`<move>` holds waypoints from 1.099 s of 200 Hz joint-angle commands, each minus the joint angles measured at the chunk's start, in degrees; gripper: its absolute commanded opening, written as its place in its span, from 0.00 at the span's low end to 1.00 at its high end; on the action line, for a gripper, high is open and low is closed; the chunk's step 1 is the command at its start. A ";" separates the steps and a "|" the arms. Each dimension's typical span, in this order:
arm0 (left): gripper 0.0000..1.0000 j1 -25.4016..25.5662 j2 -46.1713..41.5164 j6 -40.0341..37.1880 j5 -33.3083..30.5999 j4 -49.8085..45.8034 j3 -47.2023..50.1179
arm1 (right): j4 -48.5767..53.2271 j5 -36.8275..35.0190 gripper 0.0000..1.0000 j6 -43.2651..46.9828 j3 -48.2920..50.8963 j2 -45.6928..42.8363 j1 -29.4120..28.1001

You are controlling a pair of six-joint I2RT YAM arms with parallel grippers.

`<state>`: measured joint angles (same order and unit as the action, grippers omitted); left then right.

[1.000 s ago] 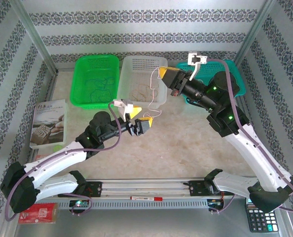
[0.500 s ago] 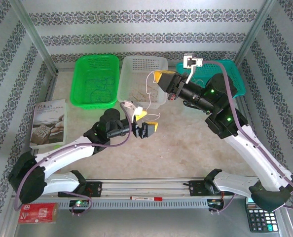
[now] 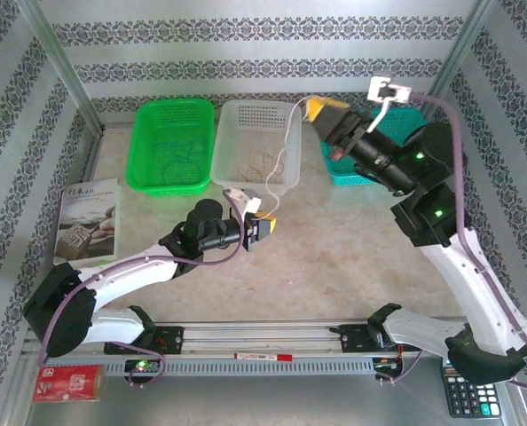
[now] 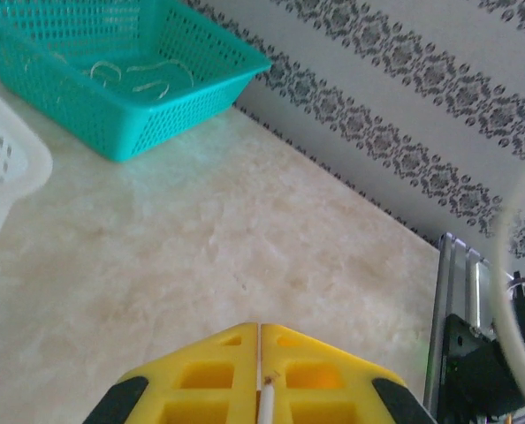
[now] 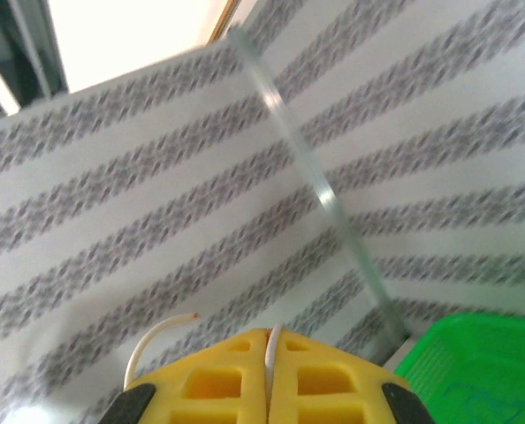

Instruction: Untangle the cables

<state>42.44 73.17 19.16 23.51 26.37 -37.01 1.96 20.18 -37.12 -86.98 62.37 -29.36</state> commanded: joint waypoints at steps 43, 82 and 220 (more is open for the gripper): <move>0.13 0.54 -4.99 3.26 -2.26 4.52 5.85 | -3.03 -0.05 0.00 -2.43 2.16 -1.17 4.31; 0.59 0.59 -7.46 4.55 -3.34 3.46 5.85 | -4.46 -0.28 0.00 -3.25 8.06 -0.78 2.92; 1.00 0.46 -31.36 10.85 -23.35 -16.11 9.38 | -5.33 -3.67 0.00 1.03 7.19 8.63 7.47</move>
<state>42.44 45.25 27.68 5.91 15.75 -28.60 -0.23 17.37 -37.41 -78.41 70.24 -22.94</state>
